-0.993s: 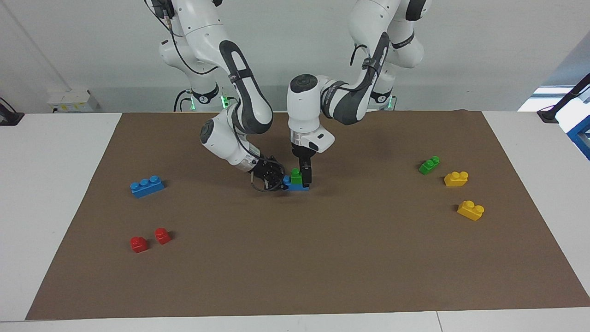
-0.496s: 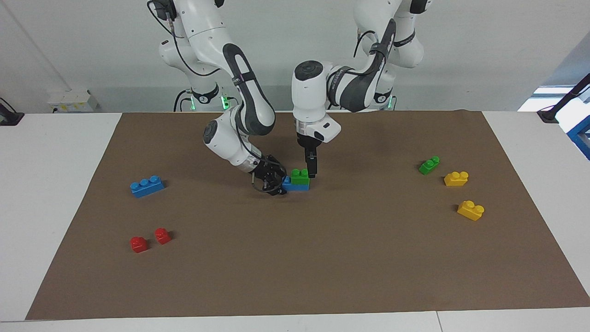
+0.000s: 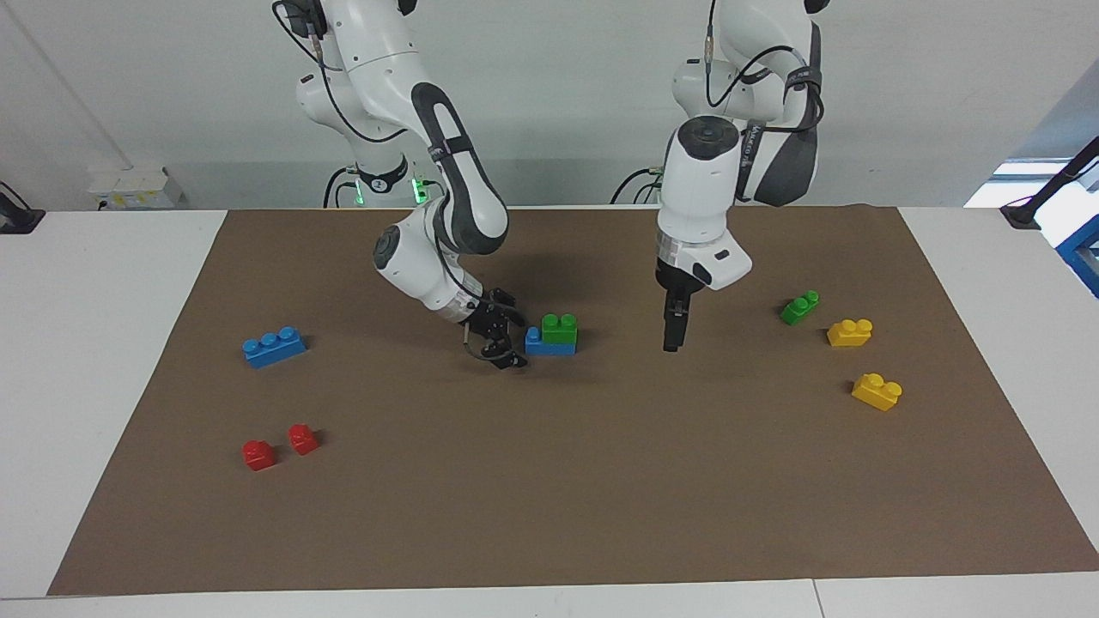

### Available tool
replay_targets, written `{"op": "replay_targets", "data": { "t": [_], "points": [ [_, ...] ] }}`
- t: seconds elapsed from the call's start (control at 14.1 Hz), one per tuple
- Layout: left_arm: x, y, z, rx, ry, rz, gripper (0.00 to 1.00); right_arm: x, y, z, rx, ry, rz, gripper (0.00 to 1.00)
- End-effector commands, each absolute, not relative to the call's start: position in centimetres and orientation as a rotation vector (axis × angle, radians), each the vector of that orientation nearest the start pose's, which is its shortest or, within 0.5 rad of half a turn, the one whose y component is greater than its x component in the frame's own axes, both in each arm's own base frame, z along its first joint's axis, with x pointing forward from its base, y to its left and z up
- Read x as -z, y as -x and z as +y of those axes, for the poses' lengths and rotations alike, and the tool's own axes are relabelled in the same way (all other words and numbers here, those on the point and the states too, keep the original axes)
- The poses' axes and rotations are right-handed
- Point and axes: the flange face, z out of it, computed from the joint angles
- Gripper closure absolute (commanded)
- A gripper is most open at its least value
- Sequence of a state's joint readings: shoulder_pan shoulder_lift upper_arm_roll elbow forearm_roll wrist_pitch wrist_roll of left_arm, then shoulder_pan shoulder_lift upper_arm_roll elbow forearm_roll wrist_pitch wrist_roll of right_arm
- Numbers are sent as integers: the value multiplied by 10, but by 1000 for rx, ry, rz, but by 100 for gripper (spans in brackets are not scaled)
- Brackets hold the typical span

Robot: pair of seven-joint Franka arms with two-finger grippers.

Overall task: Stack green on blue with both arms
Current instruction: 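Open both grippers and withdraw them from the stacked bricks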

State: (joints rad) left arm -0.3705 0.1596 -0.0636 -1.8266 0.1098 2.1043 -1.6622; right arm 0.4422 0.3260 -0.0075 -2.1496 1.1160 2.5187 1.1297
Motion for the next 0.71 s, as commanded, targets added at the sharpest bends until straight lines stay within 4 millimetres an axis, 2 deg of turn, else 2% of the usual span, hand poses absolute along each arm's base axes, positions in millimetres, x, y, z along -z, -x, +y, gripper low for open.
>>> {"op": "replay_targets", "data": {
  "t": [0.0, 0.14, 0.28, 0.43, 0.64],
  "points": [
    [-463, -574, -207, 181, 2779, -1567, 0, -253, -523, 197, -611, 1778, 1902, 0],
    [-464, -586, -172, 183, 2856, -1406, 0, -263, -529, 164, -644, 1824, 1889, 0],
    [-466, -595, -135, 169, 2920, -1254, 0, -282, -536, 117, -658, 1927, 1860, 0],
    [-472, -603, -102, 150, 2990, -1086, 0, -314, -537, 77, -639, 2022, 1831, 0],
    [-493, -612, -55, 128, 3073, -833, 0, -371, -540, 19, -587, 2187, 1731, 0]
  ]
}}
